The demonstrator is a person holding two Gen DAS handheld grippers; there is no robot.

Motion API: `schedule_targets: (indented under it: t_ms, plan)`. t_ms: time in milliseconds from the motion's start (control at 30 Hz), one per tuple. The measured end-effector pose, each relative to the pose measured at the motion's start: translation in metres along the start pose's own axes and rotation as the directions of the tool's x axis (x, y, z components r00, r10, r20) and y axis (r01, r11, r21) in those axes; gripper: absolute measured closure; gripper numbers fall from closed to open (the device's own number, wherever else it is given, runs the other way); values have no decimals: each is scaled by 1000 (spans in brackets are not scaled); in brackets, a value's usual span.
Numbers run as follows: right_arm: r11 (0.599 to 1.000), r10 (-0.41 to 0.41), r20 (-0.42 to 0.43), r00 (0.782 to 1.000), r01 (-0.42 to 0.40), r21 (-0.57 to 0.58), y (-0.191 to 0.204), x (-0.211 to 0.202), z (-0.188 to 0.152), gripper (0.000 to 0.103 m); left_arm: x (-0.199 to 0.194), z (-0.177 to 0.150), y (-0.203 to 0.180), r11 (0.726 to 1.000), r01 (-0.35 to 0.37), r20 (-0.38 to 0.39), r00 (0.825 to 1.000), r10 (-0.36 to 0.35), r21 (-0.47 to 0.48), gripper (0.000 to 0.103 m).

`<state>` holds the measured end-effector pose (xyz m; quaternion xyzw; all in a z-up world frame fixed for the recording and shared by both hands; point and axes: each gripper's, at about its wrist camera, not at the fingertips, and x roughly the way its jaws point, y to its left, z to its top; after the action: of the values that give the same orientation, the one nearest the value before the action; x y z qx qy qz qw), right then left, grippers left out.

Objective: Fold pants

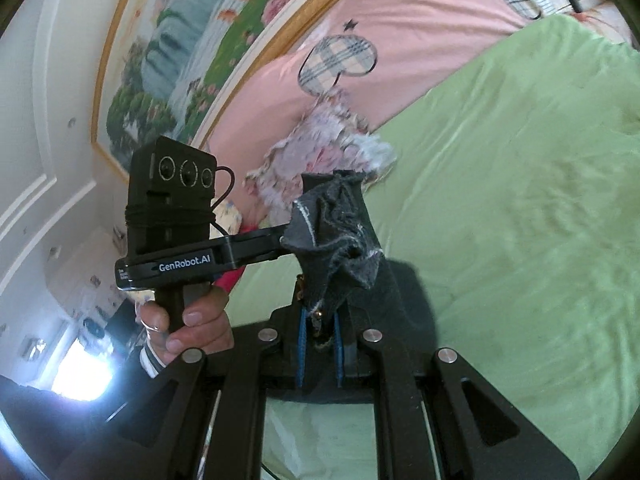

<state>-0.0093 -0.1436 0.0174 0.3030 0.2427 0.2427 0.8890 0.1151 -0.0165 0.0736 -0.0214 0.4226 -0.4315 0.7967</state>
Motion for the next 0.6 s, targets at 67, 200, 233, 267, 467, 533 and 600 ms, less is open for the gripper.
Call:
schedule_targets:
  t_ms: [67, 200, 233, 267, 467, 533, 600]
  plan:
    - [1000, 9, -26, 1000, -9, -8, 4, 12, -5, 91, -6, -9, 9, 1000, -11, 9, 1000, 11, -22, 93]
    - [999, 19, -76, 997, -21, -31, 12, 35, -13, 91, -17, -27, 28, 997, -31, 21, 999, 33, -68, 93]
    - [999, 18, -84, 996, -21, -36, 14, 39, -14, 91, -19, -32, 34, 996, -38, 19, 999, 40, -78, 93]
    - [999, 17, -97, 995, -21, -43, 16, 45, -16, 91, -20, -36, 38, 995, -40, 19, 999, 42, -87, 93]
    - [997, -2, -163, 987, -10, -71, 21, 73, -28, 91, -20, -60, 65, 988, -57, 6, 998, 58, -145, 93]
    - [998, -12, -185, 983, -1, -70, 20, 80, -32, 90, -17, -67, 71, 986, -62, -3, 998, 62, -155, 93]
    - [997, -23, -206, 978, 8, -73, 18, 86, -35, 90, -14, -73, 77, 984, -62, -9, 998, 62, -167, 93]
